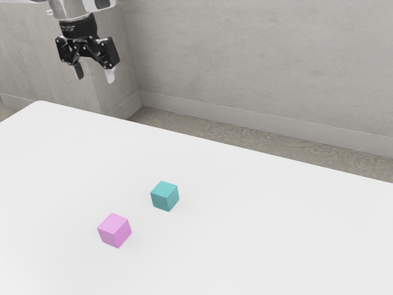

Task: Pick up the blue block with one arm, and put the blue block on the pink block with one arm

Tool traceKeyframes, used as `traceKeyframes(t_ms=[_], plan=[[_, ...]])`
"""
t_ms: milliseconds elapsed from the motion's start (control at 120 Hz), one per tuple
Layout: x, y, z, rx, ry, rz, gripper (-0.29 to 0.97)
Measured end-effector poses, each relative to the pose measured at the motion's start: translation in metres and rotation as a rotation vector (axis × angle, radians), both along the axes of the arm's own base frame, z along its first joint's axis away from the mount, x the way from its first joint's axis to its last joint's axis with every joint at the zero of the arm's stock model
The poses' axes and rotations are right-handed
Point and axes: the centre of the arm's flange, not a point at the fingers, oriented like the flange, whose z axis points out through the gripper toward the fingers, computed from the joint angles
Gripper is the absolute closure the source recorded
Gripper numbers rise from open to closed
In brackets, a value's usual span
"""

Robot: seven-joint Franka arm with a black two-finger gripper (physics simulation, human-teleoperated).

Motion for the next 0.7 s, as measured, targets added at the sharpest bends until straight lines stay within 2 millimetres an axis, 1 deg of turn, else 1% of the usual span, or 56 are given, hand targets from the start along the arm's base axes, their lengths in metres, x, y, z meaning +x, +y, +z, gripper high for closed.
traceKeyframes(t_ms=[258, 275, 317, 342, 375, 417, 483, 542, 583, 633, 700], plan=[[-0.005, 0.038, 0.0, -0.002, 0.013, 0.084, 0.0], [-0.005, 0.04, 0.008, -0.001, 0.001, 0.088, 0.0], [-0.013, 0.042, 0.058, 0.007, -0.084, 0.096, 0.0], [-0.021, 0.041, 0.083, 0.011, -0.123, 0.097, 0.0], [-0.027, 0.037, 0.099, 0.012, -0.14, 0.092, 0.0], [-0.031, 0.027, 0.107, 0.011, -0.14, 0.076, 0.0], [-0.032, -0.001, 0.109, 0.007, -0.123, 0.026, 0.0], [-0.025, -0.027, 0.101, 0.005, -0.097, -0.022, 0.0], [-0.02, -0.042, 0.094, 0.005, -0.08, -0.048, 0.0], [-0.013, -0.049, 0.085, 0.006, -0.059, -0.057, 0.0], [-0.002, -0.043, 0.069, 0.008, -0.026, -0.043, 0.0]])
